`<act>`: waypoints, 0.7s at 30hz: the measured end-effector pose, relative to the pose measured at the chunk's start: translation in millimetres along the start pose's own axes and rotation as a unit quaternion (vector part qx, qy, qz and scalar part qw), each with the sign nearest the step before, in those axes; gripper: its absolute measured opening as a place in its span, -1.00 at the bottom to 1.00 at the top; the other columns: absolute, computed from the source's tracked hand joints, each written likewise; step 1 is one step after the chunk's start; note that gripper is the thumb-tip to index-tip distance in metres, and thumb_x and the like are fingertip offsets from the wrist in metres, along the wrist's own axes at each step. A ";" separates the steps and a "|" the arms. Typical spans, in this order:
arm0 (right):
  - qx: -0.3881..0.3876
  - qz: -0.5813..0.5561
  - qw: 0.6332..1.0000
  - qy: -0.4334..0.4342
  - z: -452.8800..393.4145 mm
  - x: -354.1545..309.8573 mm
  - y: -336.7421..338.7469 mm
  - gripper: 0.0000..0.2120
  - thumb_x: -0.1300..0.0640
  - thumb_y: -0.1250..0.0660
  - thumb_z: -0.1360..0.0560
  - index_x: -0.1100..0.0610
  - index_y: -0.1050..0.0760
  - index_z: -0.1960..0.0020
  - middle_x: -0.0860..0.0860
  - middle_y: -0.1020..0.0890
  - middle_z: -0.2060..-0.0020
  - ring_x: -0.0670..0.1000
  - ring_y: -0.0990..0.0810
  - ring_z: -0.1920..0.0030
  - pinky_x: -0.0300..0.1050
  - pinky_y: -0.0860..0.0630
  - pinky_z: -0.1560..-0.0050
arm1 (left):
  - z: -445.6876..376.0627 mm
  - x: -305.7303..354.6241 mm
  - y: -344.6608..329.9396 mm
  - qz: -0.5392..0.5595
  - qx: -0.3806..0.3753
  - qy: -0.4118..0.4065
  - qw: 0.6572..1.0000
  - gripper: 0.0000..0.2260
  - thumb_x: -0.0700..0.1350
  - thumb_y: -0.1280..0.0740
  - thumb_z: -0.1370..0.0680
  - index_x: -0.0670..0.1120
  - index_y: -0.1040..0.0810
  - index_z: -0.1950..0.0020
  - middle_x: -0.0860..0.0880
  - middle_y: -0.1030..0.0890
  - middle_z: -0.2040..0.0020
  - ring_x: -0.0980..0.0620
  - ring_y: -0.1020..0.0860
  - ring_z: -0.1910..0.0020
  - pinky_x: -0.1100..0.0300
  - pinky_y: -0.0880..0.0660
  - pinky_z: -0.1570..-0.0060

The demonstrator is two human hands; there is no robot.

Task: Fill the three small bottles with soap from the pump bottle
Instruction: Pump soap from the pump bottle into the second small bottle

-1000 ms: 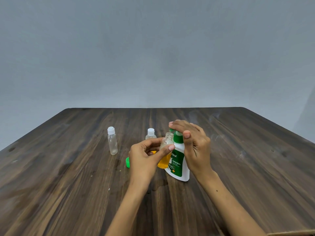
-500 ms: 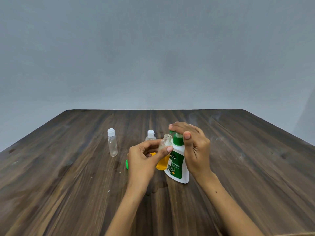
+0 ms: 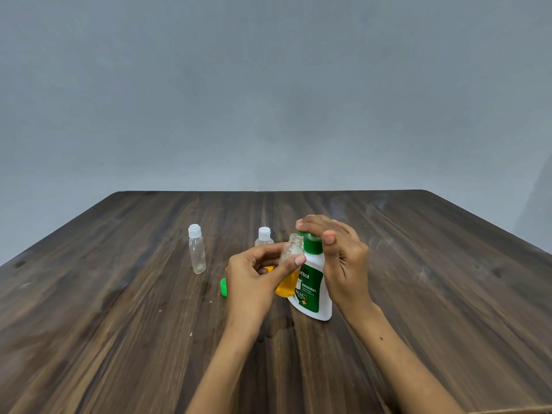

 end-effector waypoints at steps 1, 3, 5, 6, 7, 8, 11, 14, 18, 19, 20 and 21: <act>-0.003 0.002 1.000 0.002 -0.8 0.0 0.6 -0.41 -0.14 0.09 -0.67 0.16 -0.64 -0.05 -0.07 -0.66 -0.06 -0.10 -0.60 -0.15 0.17 -0.46 -0.16 | 0.0 0.0 -0.1 0.000 0.000 0.000 1.000 -0.76 0.02 -0.53 -0.24 0.07 -0.69 0.11 0.06 -0.73 0.14 0.07 -0.69 0.07 -0.15 -0.56 -0.13; -0.010 0.010 1.000 0.005 -3.8 -0.4 2.0 -0.41 -0.14 0.10 -0.67 0.14 -0.64 -0.08 -0.06 -0.65 -0.09 -0.09 -0.58 -0.18 0.12 -0.44 -0.21 | -0.6 -1.2 0.3 -0.002 0.000 0.001 1.000 -0.74 0.03 -0.54 -0.25 0.05 -0.70 0.09 0.05 -0.73 0.14 0.06 -0.69 0.06 -0.16 -0.56 -0.13; -0.012 0.015 1.000 0.006 -5.1 -0.9 1.9 -0.40 -0.15 0.11 -0.67 0.14 -0.64 -0.08 -0.07 -0.65 -0.09 -0.10 -0.58 -0.19 0.09 -0.43 -0.23 | -1.4 -2.6 1.3 -0.005 0.002 0.003 1.000 -0.71 0.03 -0.54 -0.25 0.03 -0.71 0.06 0.05 -0.73 0.13 0.06 -0.69 0.05 -0.15 -0.56 -0.13; -0.010 0.013 1.000 0.005 -4.4 -0.9 1.4 -0.40 -0.15 0.11 -0.67 0.14 -0.64 -0.07 -0.07 -0.65 -0.08 -0.10 -0.59 -0.17 0.10 -0.43 -0.22 | -1.7 -3.5 1.7 -0.005 0.004 0.004 1.000 -0.71 0.03 -0.54 -0.25 0.02 -0.71 0.06 0.05 -0.73 0.12 0.06 -0.69 0.05 -0.14 -0.56 -0.13; -0.007 0.010 1.000 0.004 -3.6 -0.7 0.8 -0.40 -0.15 0.10 -0.67 0.15 -0.65 -0.05 -0.08 -0.66 -0.06 -0.10 -0.59 -0.15 0.12 -0.44 -0.20 | -2.2 -4.0 1.8 -0.006 0.005 0.005 1.000 -0.71 0.04 -0.54 -0.24 0.03 -0.71 0.07 0.05 -0.73 0.13 0.07 -0.69 0.06 -0.13 -0.57 -0.12; -0.005 0.007 1.000 0.003 -2.2 -0.5 0.2 -0.40 -0.15 0.09 -0.67 0.15 -0.65 -0.04 -0.09 -0.66 -0.05 -0.11 -0.60 -0.14 0.14 -0.46 -0.18 | -2.3 -4.2 1.4 -0.006 0.005 0.007 1.000 -0.71 0.04 -0.54 -0.24 0.03 -0.70 0.07 0.06 -0.73 0.13 0.08 -0.69 0.06 -0.12 -0.57 -0.12; -0.006 0.003 1.000 0.001 0.0 0.9 0.7 -0.41 -0.15 0.08 -0.67 0.15 -0.65 -0.04 -0.09 -0.66 -0.05 -0.11 -0.60 -0.14 0.17 -0.46 -0.16 | -1.8 -3.0 0.0 -0.005 0.000 0.008 1.000 -0.73 0.03 -0.53 -0.23 0.05 -0.69 0.09 0.07 -0.73 0.14 0.09 -0.69 0.08 -0.13 -0.56 -0.13; -0.013 0.011 1.000 0.010 -4.0 -0.1 2.6 -0.43 -0.14 0.09 -0.67 0.13 -0.63 -0.08 -0.08 -0.65 -0.09 -0.11 -0.58 -0.18 0.16 -0.45 -0.19 | -1.5 -1.7 -0.5 -0.007 -0.004 0.003 1.000 -0.74 0.04 -0.53 -0.24 0.07 -0.69 0.09 0.07 -0.73 0.13 0.09 -0.69 0.07 -0.14 -0.56 -0.12; -0.009 0.020 1.000 0.011 -4.7 -0.4 1.5 -0.41 -0.16 0.09 -0.67 0.14 -0.64 -0.08 -0.04 -0.67 -0.08 -0.08 -0.59 -0.18 0.17 -0.46 -0.18 | -1.3 -2.4 -0.3 -0.003 -0.002 0.003 1.000 -0.72 0.03 -0.54 -0.24 0.03 -0.70 0.07 0.06 -0.73 0.13 0.07 -0.69 0.07 -0.13 -0.57 -0.12; -0.007 0.016 1.000 0.008 -3.4 -0.1 1.0 -0.41 -0.15 0.08 -0.67 0.14 -0.64 -0.06 -0.06 -0.66 -0.07 -0.08 -0.59 -0.17 0.18 -0.46 -0.17 | -1.3 -2.6 -0.2 -0.002 -0.002 0.003 1.000 -0.71 0.03 -0.53 -0.24 0.03 -0.70 0.08 0.06 -0.73 0.13 0.08 -0.69 0.07 -0.13 -0.57 -0.12; -0.006 0.011 1.000 0.005 -2.0 0.4 0.7 -0.41 -0.15 0.08 -0.67 0.14 -0.65 -0.05 -0.08 -0.66 -0.05 -0.09 -0.60 -0.15 0.19 -0.47 -0.16 | -1.2 -2.9 -0.4 -0.003 -0.002 0.004 1.000 -0.71 0.04 -0.53 -0.23 0.03 -0.70 0.08 0.07 -0.73 0.13 0.09 -0.69 0.08 -0.12 -0.57 -0.12; -0.004 0.008 1.000 0.002 -0.4 0.7 0.7 -0.42 -0.15 0.08 -0.67 0.14 -0.65 -0.04 -0.09 -0.65 -0.05 -0.10 -0.60 -0.14 0.20 -0.47 -0.15 | -0.9 -3.4 -0.3 -0.005 -0.002 0.005 1.000 -0.71 0.04 -0.53 -0.23 0.03 -0.70 0.08 0.07 -0.73 0.13 0.10 -0.69 0.08 -0.12 -0.57 -0.12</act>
Point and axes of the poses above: each hand's wrist, its own z-axis away from the middle knuckle, its own y-axis out of the back of the hand, x = y × z, the point moved 2 cm from there along -z, towards the middle knuckle
